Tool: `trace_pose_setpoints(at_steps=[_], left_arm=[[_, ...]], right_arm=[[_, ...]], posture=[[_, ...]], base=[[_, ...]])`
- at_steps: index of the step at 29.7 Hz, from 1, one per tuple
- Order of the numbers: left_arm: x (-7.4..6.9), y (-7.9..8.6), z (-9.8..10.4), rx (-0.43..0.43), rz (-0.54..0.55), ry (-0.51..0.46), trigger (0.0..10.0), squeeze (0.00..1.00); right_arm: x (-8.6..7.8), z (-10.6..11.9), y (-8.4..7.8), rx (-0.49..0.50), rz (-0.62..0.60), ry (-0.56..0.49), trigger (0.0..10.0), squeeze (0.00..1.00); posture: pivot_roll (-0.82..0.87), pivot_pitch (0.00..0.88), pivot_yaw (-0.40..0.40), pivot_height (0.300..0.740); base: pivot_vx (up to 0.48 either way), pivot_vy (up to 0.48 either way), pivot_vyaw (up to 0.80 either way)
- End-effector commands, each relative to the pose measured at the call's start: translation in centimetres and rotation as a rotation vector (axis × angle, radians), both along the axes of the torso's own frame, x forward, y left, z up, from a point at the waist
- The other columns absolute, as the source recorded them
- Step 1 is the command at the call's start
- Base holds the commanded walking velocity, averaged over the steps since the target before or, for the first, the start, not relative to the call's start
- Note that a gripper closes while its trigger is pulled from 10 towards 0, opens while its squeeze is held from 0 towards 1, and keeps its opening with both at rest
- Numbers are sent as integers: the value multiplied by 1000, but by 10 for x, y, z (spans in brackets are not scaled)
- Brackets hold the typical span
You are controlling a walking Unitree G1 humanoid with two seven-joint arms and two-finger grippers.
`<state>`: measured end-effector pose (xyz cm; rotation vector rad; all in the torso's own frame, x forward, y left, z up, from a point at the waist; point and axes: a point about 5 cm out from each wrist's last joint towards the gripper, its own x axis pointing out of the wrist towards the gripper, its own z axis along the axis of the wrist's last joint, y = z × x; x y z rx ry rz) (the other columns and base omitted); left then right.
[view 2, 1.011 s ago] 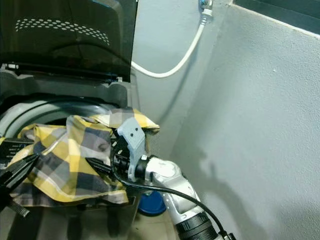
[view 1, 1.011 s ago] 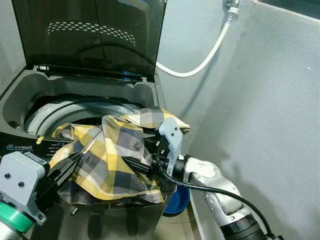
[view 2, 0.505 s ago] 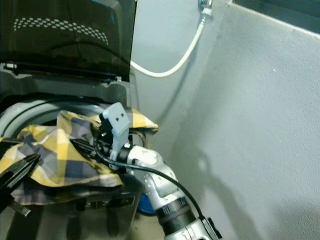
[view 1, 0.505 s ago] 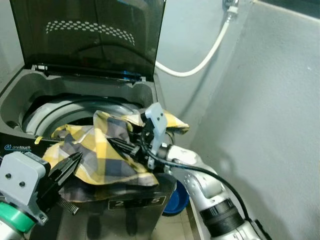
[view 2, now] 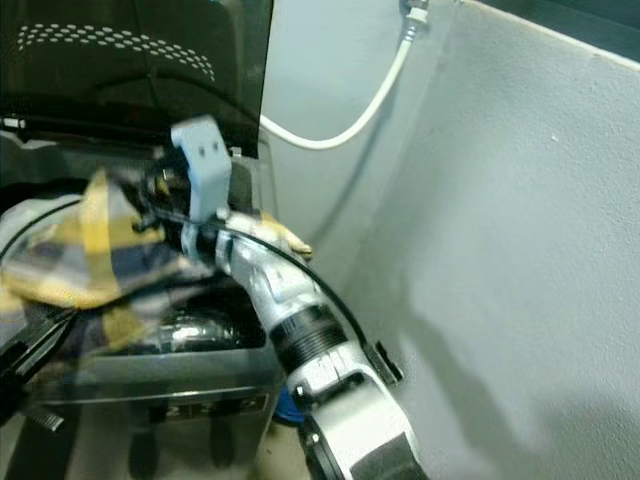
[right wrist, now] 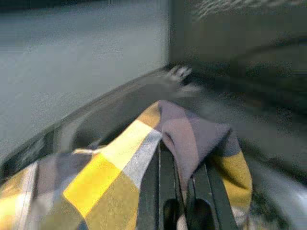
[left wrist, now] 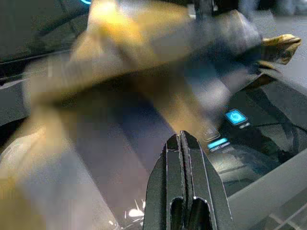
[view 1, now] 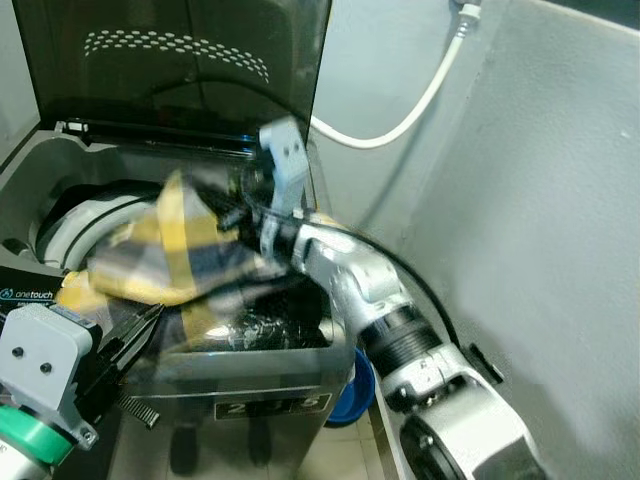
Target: Clothes washing
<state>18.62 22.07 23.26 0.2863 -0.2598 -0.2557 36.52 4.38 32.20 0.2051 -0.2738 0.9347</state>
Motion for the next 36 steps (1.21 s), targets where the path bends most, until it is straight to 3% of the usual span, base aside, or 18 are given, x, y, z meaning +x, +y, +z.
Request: trace_pose_setpoints(at_steps=[1, 6, 9, 12, 13, 14, 15, 16, 19, 20, 24, 26, 27, 28, 30, 33, 35, 36], left_arm=[[-1, -2, -3, 2, -3, 7, 10000, 0], [-1, -2, -3, 8, 0, 5, 10000, 0], [0, -2, -2, 8, -3, 5, 10000, 0], [1, -2, -2, 9, -6, 5, 10000, 0], [2, -3, -2, 12, -13, 5, 10000, 0], [2, -3, -2, 12, -13, 5, 10000, 0], [4, -3, -2, 15, -18, 6, 10000, 0], [5, -4, -2, 17, -21, 6, 10000, 0], [6, -3, -2, 18, -24, 6, 10000, 0], [7, -4, -2, 20, -33, 9, 10000, 0], [8, -4, -2, 23, -40, 11, 10000, 0], [10, -4, -1, 27, -47, 12, 10000, 0], [11, -4, -1, 30, -50, 12, 10000, 0], [11, -4, -1, 30, -50, 12, 10000, 0], [12, -4, 0, 32, -55, 11, 10000, 0], [12, -4, 0, 33, -56, 10, 10000, 0], [13, -4, 0, 37, -62, 13, 10000, 0], [13, -4, 0, 37, -62, 13, 10000, 0]], right_arm=[[-7, 15, 15, 128, -20, 15, 0, 0], [16, 47, -25, 344, -254, 21, 0, 0], [19, 49, -32, 359, -273, 23, 0, 0], [21, 44, -32, 275, -262, 23, 0, 0], [18, 28, -21, 90, -161, -26, 10000, 0], [18, 28, -21, 90, -161, -26, 10000, 0], [15, 12, -13, -59, -64, -53, 10000, 0], [10, -2, -8, -137, 50, -57, 10000, 1000], [3, -10, -5, -167, 175, -55, 10000, 1000], [-13, -17, -1, -184, 398, -88, 10000, 1000], [-22, -15, -1, -185, 492, -117, 10000, 1000], [-28, -6, -3, -146, 528, -165, 10000, 910], [-17, 5, -10, -74, 403, -153, 10000, 0], [-17, 5, -10, -74, 403, -153, 10000, 0], [2, 18, -24, 37, 205, -111, 10000, 0], [8, 22, -31, 75, 142, -95, 10000, 0], [20, 32, -57, 149, -8, -105, 10000, 0], [20, 32, -57, 149, -8, -105, 10000, 0]], posture=[[114, 77, -156, 740], [112, 72, -145, 740], [111, 71, -143, 740], [109, 70, -135, 740], [104, 71, -128, 740], [104, 71, -128, 740], [105, 71, -127, 740], [105, 71, -127, 740], [100, 72, -114, 740], [97, 72, -108, 740], [98, 72, -101, 740], [97, 70, -94, 740], [97, 68, -89, 740], [97, 68, -89, 740], [97, 67, -83, 740], [97, 67, -83, 740], [97, 67, -83, 740], [97, 67, -83, 740]], base=[[0, 0, 0], [0, 0, 0], [0, 0, 0], [0, 0, 0], [0, 0, 0], [0, 0, 0], [0, 0, 0], [0, 0, 0], [0, 0, 0], [0, 0, 0], [0, 0, 0], [0, 0, 0], [0, 0, 0], [0, 0, 0], [0, 0, 0], [0, 0, 0], [0, 0, 0], [0, 0, 0]])
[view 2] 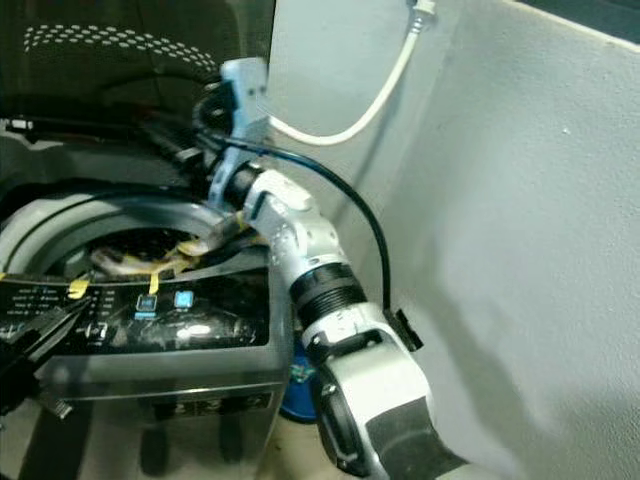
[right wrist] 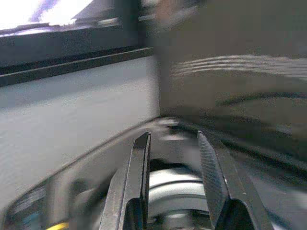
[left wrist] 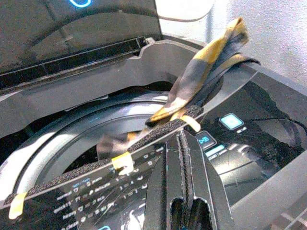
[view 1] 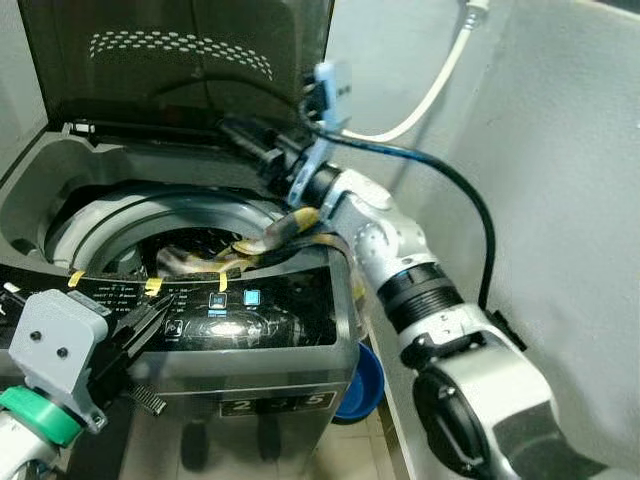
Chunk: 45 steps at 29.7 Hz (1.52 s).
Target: Clothes washing
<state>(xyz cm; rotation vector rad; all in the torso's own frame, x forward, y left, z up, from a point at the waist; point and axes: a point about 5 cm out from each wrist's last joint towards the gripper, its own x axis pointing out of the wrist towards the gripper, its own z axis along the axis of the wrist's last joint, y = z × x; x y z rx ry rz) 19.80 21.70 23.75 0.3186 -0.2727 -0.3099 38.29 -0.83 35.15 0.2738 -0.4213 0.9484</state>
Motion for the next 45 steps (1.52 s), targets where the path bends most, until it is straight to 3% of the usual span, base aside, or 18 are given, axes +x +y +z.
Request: trace_pose_setpoints(at_steps=[1, 3, 7, 15, 17, 20, 28, 31, 32, 34, 35, 36, 38, 39, 41, 42, 44, 45], left_arm=[[1, 0, -5, 1, -14, 24, 10000, 0], [2, 0, -5, 2, -16, 26, 10000, 0], [5, 0, -7, 3, -2, 34, 10000, 0], [9, 2, -8, 18, 26, 33, 10000, 0], [12, -1, -12, 16, 26, 48, 10000, 0], [14, -1, -13, 14, 24, 51, 10000, 0], [14, 0, -12, 19, 25, 50, 10000, 0], [13, -1, -13, 20, 22, 49, 10000, 0], [13, -1, -13, 20, 22, 49, 10000, 0], [13, -2, -13, 20, 20, 49, 10000, 0], [13, -2, -13, 20, 20, 49, 10000, 0], [14, -2, -13, 20, 20, 47, 10000, 0], [14, -2, -13, 19, 20, 44, 10000, 0], [14, -2, -13, 18, 21, 43, 10000, 0], [14, -2, -13, 18, 21, 43, 10000, 0], [14, -1, -12, 18, 26, 41, 10000, 0], [14, -1, -12, 18, 28, 41, 10000, 0], [14, -1, -12, 17, 30, 40, 10000, 0]], right_arm=[[5, 8, -19, 78, -71, -6, 10000, 0], [7, 13, -35, 124, -110, -11, 10000, 0], [17, -3, -56, 48, -246, 33, 10000, 0], [23, -25, -64, -42, -343, 67, 10000, 0], [23, -68, -53, -315, -306, 131, 10000, 0], [18, -86, -44, -379, -260, 179, 10000, 0], [-6, -86, -13, -408, -26, 93, 10000, 0], [-32, -80, 18, -402, 174, 28, 10000, 0], [-32, -80, 18, -402, 174, 28, 10000, 0], [-54, -68, 37, -367, 308, -28, 10000, 0], [-54, -68, 37, -367, 308, -28, 10000, 0], [-63, -49, 45, -250, 351, -54, 10000, 0], [-68, -20, 47, -55, 356, -52, 10000, 0], [-61, -11, 42, 13, 299, -27, 10000, 0], [-61, -11, 42, 13, 299, -27, 10000, 0], [-36, -10, 25, -35, 93, -19, 10000, 0], [-28, -13, 16, -88, 20, -33, 10000, 0], [-23, -24, 6, -192, -7, -53, 10000, 1000]], posture=[[97, 67, -83, 740], [97, 69, -75, 740], [98, 68, -73, 740], [99, 64, -72, 740], [93, 54, -57, 740], [93, 54, -57, 740], [100, 50, -61, 740], [103, 44, -64, 740], [103, 44, -64, 740], [103, 44, -65, 740], [103, 44, -65, 740], [103, 44, -65, 740], [106, 46, -67, 740], [107, 47, -68, 740], [107, 47, -68, 740], [105, 49, -68, 740], [105, 49, -68, 740], [104, 51, -73, 740]], base=[[0, 0, 0], [0, 0, 0], [0, 0, 0], [0, 0, 0], [0, 0, 0], [0, 0, 0], [0, 0, 0], [0, 0, 0], [0, 0, 0], [0, 0, 0], [0, 0, 0], [0, 0, 0], [0, 0, 0], [0, 0, 0], [0, 0, 0], [0, 0, 0], [0, 0, 0], [0, 0, 0]])
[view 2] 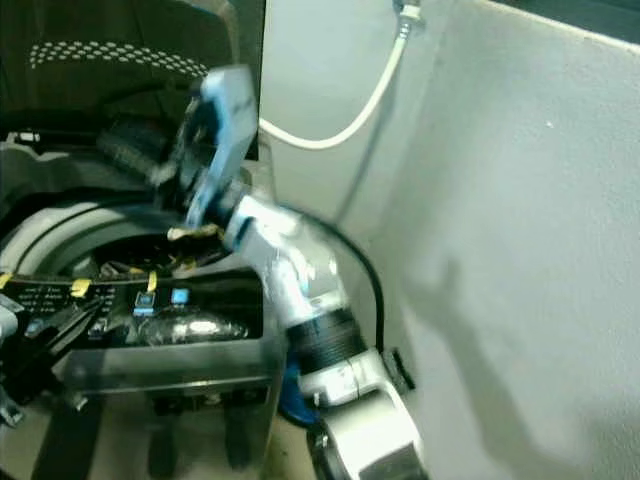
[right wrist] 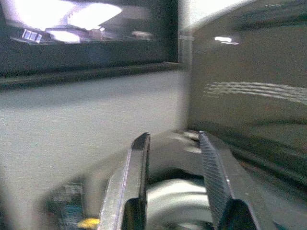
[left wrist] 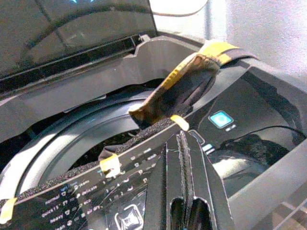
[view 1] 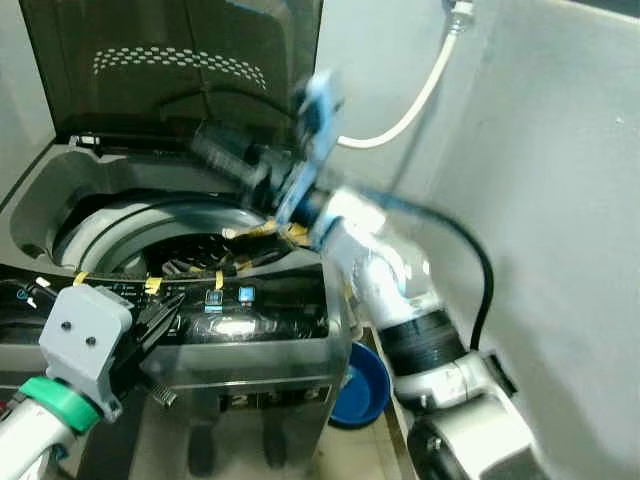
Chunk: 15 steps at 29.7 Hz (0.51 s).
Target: Clothes washing
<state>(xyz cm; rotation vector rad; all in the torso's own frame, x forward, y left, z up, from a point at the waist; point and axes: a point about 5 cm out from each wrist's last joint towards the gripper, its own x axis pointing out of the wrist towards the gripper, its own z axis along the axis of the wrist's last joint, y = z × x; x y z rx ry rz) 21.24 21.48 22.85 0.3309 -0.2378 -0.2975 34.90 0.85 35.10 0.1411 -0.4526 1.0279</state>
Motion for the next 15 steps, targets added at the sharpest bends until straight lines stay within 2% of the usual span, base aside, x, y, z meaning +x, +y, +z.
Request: trace_pose_setpoints(at_steps=[1, 3, 4, 5, 6, 8, 11, 15], left_arm=[[-1, 1, -4, 1, 12, 10, 10000, 0], [-2, 2, -4, -1, 15, 10, 10000, 0], [-2, 2, -4, -1, 15, 10, 10000, 0], [-2, 2, -4, -4, 17, 10, 10000, 0], [-2, 2, -5, -4, 17, 12, 10000, 0], [-3, 2, -5, -5, 16, 13, 10000, 0], [0, 1, -7, -5, 0, 24, 10000, 0], [4, 0, -6, -7, -10, 24, 10000, 0]], right_arm=[[14, -36, -26, -150, -41, 67, 10000, 1000], [9, -52, -47, -239, 17, 97, 10000, 1000], [9, -52, -47, -239, 17, 97, 10000, 1000], [0, -62, -60, -328, 65, 76, 10000, 1000], [-6, -67, -67, -383, 92, 70, 10000, 1000], [-10, -70, -70, -415, 109, 70, 10000, 1000], [-25, -75, -90, -521, 145, 74, 10000, 1000], [-23, -75, -95, -542, 112, 77, 10000, 1000]], posture=[[105, 52, -74, 740], [103, 56, -76, 740], [103, 56, -76, 740], [97, 59, -72, 740], [93, 59, -68, 740], [89, 60, -64, 740], [73, 63, -46, 740], [73, 65, -43, 740]], base=[[0, 0, 0], [0, 0, 0], [0, 0, 0], [0, 0, 0], [0, 0, 0], [0, 0, 0], [0, 0, 0], [0, 0, 0]])
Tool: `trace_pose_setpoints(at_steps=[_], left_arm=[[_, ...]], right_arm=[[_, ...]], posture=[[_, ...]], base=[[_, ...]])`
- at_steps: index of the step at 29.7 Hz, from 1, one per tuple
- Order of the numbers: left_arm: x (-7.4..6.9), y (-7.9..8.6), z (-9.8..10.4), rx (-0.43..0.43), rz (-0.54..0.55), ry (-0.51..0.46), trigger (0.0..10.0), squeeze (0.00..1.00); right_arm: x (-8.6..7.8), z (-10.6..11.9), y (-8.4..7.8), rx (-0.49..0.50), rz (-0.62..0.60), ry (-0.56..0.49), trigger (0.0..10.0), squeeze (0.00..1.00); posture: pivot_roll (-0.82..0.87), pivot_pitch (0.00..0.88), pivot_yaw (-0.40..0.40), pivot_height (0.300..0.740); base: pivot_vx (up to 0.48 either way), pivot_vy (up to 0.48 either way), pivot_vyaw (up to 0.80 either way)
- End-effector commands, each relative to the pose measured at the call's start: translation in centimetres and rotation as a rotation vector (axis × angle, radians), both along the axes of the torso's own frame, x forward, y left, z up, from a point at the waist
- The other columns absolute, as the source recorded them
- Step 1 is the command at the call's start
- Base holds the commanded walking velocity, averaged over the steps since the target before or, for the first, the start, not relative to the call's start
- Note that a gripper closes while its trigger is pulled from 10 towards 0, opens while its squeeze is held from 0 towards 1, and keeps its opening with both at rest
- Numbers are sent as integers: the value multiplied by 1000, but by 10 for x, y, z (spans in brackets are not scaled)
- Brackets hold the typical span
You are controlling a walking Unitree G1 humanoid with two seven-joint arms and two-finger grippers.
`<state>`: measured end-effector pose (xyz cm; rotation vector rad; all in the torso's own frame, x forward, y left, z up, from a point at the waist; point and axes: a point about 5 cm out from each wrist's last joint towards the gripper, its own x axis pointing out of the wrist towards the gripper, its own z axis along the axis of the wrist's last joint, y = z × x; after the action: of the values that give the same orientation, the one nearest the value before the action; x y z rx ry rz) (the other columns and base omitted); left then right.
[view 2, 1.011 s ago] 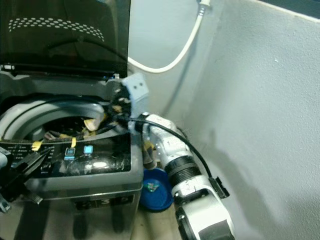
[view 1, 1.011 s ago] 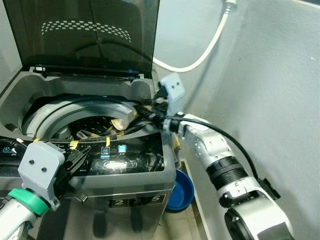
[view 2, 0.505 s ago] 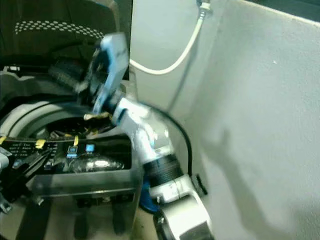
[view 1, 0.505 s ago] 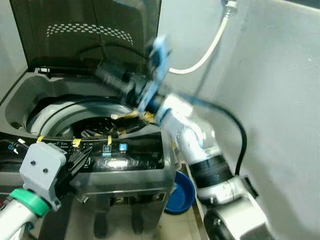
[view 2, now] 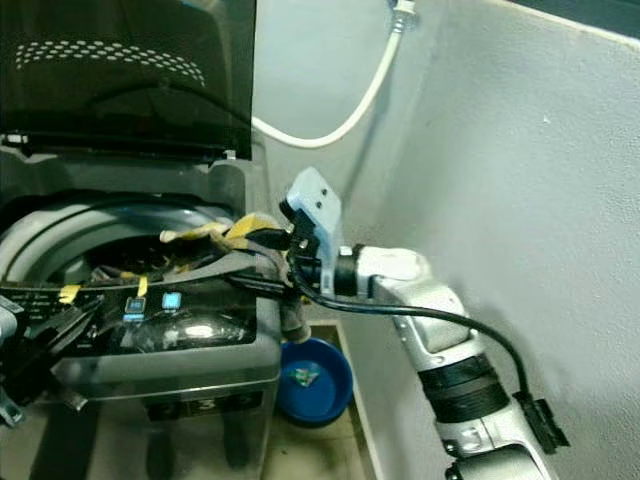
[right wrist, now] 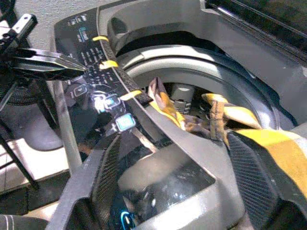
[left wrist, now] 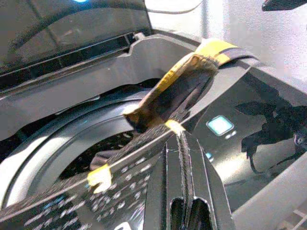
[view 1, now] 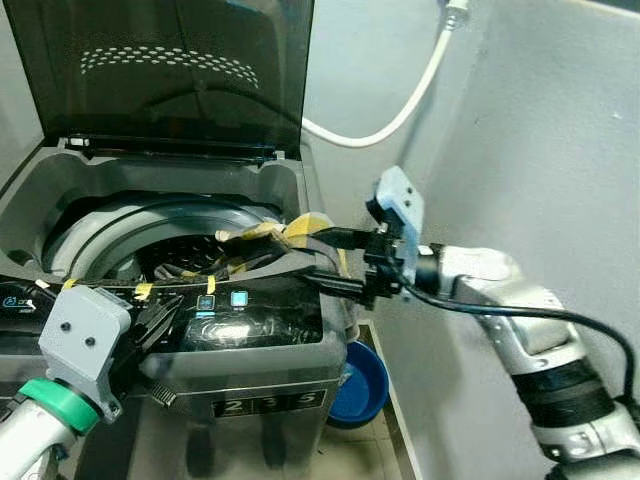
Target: Clothes washing
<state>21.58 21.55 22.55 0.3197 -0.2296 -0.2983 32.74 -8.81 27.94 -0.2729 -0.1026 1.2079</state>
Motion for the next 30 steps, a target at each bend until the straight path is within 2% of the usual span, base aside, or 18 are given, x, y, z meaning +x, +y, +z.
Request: trace_pose_setpoints(at_steps=[1, 5, 9, 13, 20, 22, 23, 24, 25, 27, 28, 29, 30], left_arm=[[1, -1, -3, 3, -11, 14, 10000, 0], [0, -1, -3, 6, -11, 14, 10000, 0], [0, 0, -3, 6, -11, 13, 10000, 0], [-3, 1, -3, 6, 7, 13, 10000, 0], [-3, -2, -4, -1, 10, 11, 10000, 0], [-4, -1, -4, -6, 17, 7, 10000, 0], [-5, -1, -4, -6, 19, 8, 10000, 0], [-5, -1, -4, -6, 19, 8, 10000, 0], [-6, -1, -4, -7, 20, 9, 10000, 0], [-6, -1, -5, -7, 21, 10, 10000, 0], [-6, -1, -5, -7, 21, 10, 10000, 0], [-6, -1, -5, -7, 21, 11, 10000, 0], [-6, -1, -5, -9, 21, 10, 10000, 0]], right_arm=[[-1, -6, 2, -23, 2, 13, 10000, 1000], [0, -17, 6, -89, -30, 8, 10000, 1000], [-2, -17, 6, -98, -30, 10, 10000, 1000], [13, -29, 17, -196, -173, -130, 10000, 1000], [27, -38, 15, -288, -291, -255, 10000, 1000], [33, -36, 10, -235, -364, -209, 10000, 1000], [36, -28, 8, -37, -387, -55, 10000, 1000], [36, -28, 8, -37, -387, -55, 10000, 1000], [37, -23, 7, 97, -388, 54, 10000, 1000], [41, -17, 4, 261, -393, 202, 10000, 1000], [41, -17, 4, 261, -393, 202, 10000, 1000], [42, -16, 2, 301, -401, 248, 10000, 1000], [48, -23, -4, 315, -473, 295, 10000, 1000]], posture=[[74, 65, -43, 740], [74, 65, -43, 740], [80, 66, -44, 740], [81, 70, -61, 740], [80, 70, -72, 740], [80, 71, -77, 740], [79, 72, -78, 740], [79, 72, -78, 740], [79, 72, -79, 740], [79, 72, -80, 740], [79, 72, -80, 740], [79, 72, -80, 740], [75, 71, -79, 740]], base=[[0, 0, 0], [0, 0, 0], [0, 0, 0], [0, 0, 0], [0, 0, 0], [0, 0, 0], [0, 0, 0], [0, 0, 0], [0, 0, 0], [0, 0, 0], [0, 0, 0], [0, 0, 0], [0, 0, 0]])
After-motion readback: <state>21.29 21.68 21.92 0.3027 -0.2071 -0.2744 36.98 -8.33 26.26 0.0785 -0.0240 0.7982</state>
